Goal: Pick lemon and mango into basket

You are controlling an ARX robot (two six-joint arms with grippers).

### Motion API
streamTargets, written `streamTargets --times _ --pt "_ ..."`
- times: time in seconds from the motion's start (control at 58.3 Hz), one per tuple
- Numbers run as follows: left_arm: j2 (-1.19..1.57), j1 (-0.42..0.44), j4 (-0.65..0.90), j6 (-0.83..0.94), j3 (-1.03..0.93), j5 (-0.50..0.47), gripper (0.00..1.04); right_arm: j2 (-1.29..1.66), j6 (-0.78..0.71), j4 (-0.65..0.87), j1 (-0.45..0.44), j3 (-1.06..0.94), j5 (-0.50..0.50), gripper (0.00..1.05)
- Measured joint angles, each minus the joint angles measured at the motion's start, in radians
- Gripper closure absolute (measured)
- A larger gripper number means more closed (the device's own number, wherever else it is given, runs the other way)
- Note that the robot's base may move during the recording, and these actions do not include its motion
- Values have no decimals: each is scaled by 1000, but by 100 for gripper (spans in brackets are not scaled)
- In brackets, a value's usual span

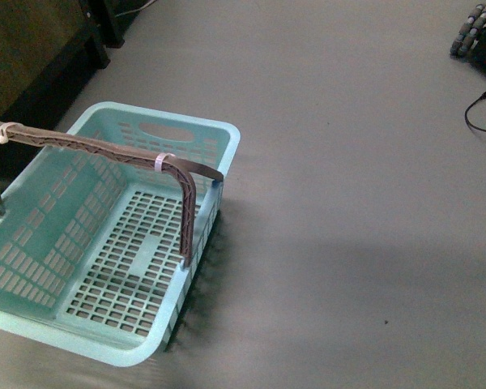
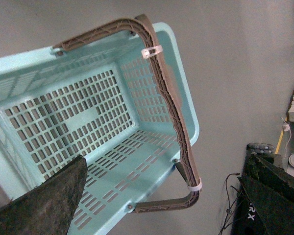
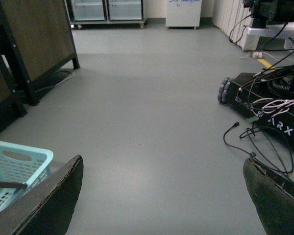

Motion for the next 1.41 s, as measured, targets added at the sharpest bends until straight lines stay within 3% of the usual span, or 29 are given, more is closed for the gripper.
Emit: streamTargets --times 0.189,0.737,1.269,1.406 --pt "332 -105 125 -130 140 -82 7 0 0 0 0 0 0 9" --pt "734 -235 93 -214 496 -153 7 0 0 0 0 0 0 9" --pt "826 -244 27 -262 596 -208 88 0 0 0 0 0 0 9" --pt "780 -244 39 -298 548 -185 95 0 0 0 0 0 0 9"
